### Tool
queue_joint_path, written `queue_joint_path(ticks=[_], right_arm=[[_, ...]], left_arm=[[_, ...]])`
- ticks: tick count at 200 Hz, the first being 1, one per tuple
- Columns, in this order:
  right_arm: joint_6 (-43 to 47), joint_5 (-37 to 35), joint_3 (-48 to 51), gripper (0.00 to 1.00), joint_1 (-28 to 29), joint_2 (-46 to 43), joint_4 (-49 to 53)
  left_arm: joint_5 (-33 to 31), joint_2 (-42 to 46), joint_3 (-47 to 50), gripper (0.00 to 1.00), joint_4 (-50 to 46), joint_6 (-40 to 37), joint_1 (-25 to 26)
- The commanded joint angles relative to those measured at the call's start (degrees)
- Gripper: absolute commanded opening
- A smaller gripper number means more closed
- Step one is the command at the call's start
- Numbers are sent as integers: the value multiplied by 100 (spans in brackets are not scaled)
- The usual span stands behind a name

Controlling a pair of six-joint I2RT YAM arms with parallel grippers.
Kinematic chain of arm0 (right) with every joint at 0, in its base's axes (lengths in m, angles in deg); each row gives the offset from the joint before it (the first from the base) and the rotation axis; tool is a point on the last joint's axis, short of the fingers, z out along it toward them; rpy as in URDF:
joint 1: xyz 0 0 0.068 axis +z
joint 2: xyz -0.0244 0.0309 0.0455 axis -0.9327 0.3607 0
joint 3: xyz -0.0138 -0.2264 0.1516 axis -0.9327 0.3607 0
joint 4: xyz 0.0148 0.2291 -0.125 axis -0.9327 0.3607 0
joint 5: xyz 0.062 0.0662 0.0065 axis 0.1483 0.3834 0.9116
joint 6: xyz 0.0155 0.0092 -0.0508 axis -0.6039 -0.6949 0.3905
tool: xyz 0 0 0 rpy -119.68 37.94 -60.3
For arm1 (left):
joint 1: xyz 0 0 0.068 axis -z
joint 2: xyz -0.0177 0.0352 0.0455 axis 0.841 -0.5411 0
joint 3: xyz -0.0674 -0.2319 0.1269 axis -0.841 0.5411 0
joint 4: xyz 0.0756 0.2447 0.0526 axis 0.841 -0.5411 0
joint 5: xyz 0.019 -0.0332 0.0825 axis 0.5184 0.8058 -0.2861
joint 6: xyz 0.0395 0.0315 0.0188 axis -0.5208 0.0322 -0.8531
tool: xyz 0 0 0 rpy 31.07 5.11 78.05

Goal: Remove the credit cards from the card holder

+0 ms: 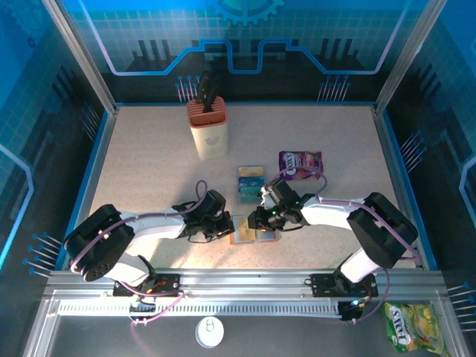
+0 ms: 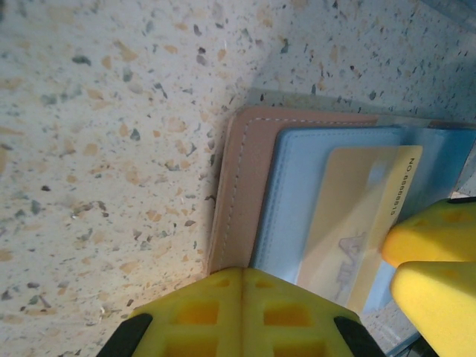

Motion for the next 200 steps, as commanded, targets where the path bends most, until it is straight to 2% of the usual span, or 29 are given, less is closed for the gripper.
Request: queue_joint_path(ticks=[1, 107, 160, 200], right_arm=[[119, -48, -153, 27, 80, -220, 189], [204, -123, -197, 28, 70, -228, 371], [238, -145, -223, 29, 62, -253, 437], [249, -141, -232, 29, 48, -261, 455]], left_arm=[[-204, 109, -35, 0, -485, -11, -26], [-33, -4, -560, 0, -459, -130, 136], [-376, 105, -599, 0, -882, -112, 167], [-396, 105, -688, 1, -982, -178, 168]])
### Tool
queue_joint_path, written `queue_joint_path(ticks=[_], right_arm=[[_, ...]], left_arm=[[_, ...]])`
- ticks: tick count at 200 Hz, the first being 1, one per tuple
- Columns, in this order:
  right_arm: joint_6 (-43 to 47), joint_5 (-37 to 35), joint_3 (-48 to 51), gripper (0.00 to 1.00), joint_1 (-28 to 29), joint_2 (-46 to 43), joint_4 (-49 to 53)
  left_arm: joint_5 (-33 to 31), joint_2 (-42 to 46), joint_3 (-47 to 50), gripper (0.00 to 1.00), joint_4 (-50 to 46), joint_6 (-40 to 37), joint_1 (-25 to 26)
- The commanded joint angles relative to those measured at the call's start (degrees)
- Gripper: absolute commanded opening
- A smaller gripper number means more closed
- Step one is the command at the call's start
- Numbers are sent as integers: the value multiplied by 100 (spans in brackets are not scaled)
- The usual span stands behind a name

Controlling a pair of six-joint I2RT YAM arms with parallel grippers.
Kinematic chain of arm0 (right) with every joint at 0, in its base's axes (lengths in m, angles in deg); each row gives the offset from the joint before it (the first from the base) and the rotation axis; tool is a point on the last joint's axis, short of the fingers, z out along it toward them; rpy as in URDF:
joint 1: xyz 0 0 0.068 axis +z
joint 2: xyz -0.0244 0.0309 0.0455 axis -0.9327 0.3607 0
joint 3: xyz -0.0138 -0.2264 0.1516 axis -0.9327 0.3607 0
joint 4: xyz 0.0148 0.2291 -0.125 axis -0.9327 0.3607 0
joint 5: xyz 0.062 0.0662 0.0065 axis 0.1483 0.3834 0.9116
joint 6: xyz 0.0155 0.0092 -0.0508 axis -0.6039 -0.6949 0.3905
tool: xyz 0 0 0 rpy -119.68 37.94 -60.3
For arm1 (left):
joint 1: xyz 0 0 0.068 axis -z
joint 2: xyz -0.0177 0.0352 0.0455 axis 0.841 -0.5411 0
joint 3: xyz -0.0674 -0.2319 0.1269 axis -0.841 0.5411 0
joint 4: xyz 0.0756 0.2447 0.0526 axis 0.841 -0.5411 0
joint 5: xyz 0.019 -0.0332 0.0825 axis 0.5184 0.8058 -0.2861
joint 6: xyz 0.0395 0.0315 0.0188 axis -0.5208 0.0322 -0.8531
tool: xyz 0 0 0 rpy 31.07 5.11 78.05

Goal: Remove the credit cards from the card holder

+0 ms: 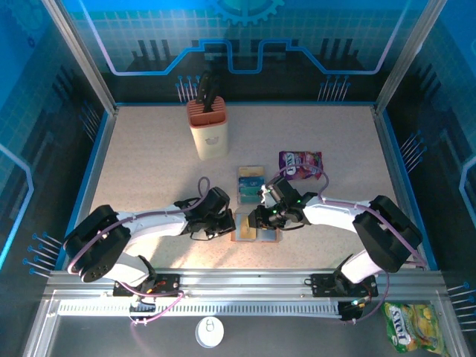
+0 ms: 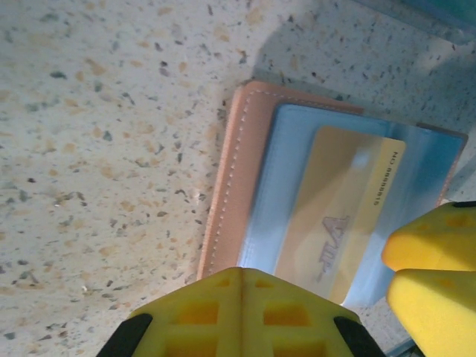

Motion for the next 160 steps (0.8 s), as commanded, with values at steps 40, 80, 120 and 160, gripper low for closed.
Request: queue_joint_path(ticks=[40, 80, 120, 160], right_arm=[[88, -96, -121, 29, 44, -61, 178], [104, -150, -98, 30, 12, -126, 239], [117, -237, -50, 30, -22, -201, 318], [122, -255, 13, 30, -64, -167, 317]], left_arm=[[185, -178, -286, 1, 170, -171, 40], [368, -479, -379, 0, 444, -204, 117], [369, -627, -274, 0, 527, -164, 126], [301, -564, -169, 0, 486, -71, 127]])
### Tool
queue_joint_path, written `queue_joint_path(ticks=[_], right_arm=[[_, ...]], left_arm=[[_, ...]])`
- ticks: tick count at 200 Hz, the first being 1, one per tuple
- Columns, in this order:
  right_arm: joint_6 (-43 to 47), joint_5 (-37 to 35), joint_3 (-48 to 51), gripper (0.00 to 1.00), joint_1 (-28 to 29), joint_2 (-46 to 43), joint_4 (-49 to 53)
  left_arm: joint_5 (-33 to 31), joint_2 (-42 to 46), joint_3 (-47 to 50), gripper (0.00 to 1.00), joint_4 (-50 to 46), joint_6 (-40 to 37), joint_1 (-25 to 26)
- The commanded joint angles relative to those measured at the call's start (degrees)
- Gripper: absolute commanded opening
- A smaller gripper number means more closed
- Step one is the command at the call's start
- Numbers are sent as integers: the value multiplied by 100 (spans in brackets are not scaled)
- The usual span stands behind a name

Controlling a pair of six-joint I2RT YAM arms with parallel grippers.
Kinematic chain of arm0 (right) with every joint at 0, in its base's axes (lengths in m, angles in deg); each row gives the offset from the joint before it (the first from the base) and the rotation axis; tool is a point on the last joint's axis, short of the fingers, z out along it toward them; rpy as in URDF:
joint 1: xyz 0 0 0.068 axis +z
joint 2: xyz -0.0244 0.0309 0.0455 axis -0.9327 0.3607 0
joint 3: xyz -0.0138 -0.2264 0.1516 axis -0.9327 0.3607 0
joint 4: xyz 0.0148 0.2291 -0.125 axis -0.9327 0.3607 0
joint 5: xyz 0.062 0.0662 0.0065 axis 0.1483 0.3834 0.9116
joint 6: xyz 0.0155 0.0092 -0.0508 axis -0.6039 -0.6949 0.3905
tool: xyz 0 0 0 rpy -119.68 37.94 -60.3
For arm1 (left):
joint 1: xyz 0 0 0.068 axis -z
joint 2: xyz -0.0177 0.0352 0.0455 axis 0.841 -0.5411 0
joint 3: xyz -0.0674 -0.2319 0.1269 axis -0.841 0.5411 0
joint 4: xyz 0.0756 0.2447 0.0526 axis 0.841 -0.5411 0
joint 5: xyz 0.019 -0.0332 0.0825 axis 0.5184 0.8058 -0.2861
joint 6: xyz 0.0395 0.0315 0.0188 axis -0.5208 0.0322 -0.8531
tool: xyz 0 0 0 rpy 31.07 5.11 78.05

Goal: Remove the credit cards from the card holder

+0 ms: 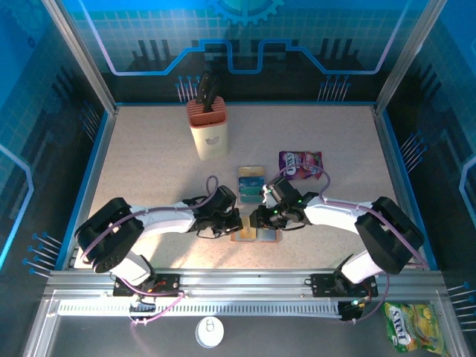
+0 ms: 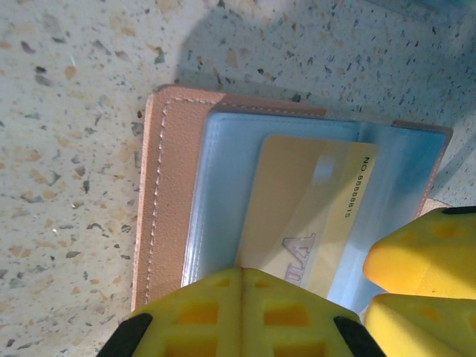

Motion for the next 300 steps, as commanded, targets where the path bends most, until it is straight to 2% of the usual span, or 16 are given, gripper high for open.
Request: queue_joint_path(ticks=[1, 76, 218, 266, 300], right_arm=[[98, -82, 15, 30, -50, -74, 139], [90, -62, 68, 31, -52, 106, 34], [45, -28, 77, 33, -61, 325, 26], [-111, 354, 186, 32, -168, 283, -370], [-435, 865, 472, 30, -367, 324, -1122]], left_arm=[[33, 12, 103, 0, 35, -36, 32], [-221, 362, 82, 0, -85, -68, 28], [-177, 6, 108, 0, -367, -38, 26], [-157, -13, 90, 0, -385, -37, 30], [-167, 2, 134, 0, -377, -29, 26]])
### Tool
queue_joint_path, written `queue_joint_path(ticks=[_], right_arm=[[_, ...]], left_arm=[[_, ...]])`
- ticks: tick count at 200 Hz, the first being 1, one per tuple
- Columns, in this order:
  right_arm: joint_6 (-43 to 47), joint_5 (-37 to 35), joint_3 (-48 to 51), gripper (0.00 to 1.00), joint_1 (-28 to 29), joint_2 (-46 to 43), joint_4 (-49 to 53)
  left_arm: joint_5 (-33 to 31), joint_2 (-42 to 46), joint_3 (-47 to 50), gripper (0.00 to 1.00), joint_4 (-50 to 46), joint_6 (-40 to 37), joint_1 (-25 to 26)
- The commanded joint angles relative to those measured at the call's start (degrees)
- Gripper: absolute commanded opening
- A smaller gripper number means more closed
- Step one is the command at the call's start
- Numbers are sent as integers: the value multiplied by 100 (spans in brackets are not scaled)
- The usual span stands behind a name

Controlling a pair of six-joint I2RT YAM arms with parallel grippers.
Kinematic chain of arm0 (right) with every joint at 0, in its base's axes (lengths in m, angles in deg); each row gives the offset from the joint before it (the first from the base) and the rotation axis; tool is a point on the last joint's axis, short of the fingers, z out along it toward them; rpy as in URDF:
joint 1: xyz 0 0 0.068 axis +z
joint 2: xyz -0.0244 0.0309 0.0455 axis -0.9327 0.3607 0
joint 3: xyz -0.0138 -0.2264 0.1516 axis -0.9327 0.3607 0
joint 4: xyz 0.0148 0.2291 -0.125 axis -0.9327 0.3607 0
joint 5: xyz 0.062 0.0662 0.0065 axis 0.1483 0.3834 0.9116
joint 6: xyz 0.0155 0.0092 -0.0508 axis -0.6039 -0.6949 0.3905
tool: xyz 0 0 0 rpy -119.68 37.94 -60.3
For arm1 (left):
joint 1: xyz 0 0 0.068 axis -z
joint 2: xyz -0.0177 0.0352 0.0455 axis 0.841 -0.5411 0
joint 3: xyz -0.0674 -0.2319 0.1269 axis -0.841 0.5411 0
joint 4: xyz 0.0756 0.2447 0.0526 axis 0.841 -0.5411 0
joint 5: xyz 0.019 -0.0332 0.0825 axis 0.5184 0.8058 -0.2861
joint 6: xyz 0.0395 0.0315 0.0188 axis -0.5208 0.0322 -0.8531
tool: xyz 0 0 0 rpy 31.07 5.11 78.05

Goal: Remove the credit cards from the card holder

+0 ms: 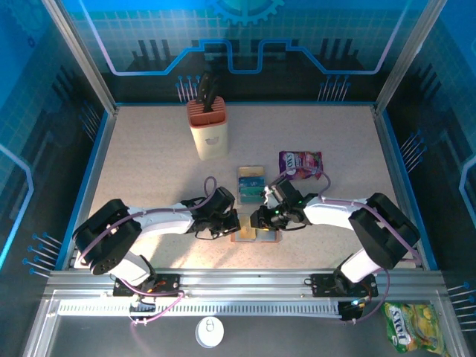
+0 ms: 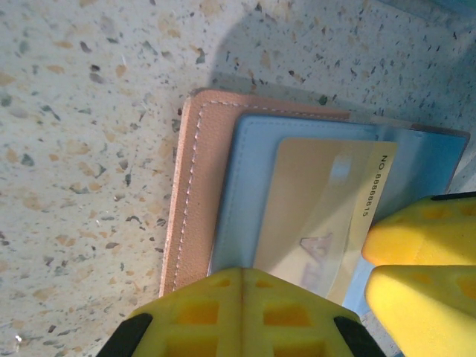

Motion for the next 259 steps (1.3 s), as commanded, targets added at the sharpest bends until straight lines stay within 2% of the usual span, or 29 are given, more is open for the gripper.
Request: queue_joint_path(ticks=[1, 25, 77, 144, 196, 259], right_arm=[[-290, 501, 232, 30, -154, 80, -598], [-462, 611, 370, 29, -182, 150, -951], [-472, 578, 416, 28, -185, 263, -992], [-719, 683, 556, 17, -201, 69, -1400], [-733, 659, 589, 9, -216, 25, -1408], [-581, 559, 688, 8, -255, -129, -1142]], left_arm=[[-18, -102, 23, 0, -289, -27, 25], [-25, -78, 58, 0, -274, -1, 25], [-61, -10, 95, 0, -298, 2, 26], [-54, -10, 111, 0, -286, 8, 32], [-65, 42, 177, 0, -282, 21, 27], [-101, 82, 282, 0, -288, 60, 26]])
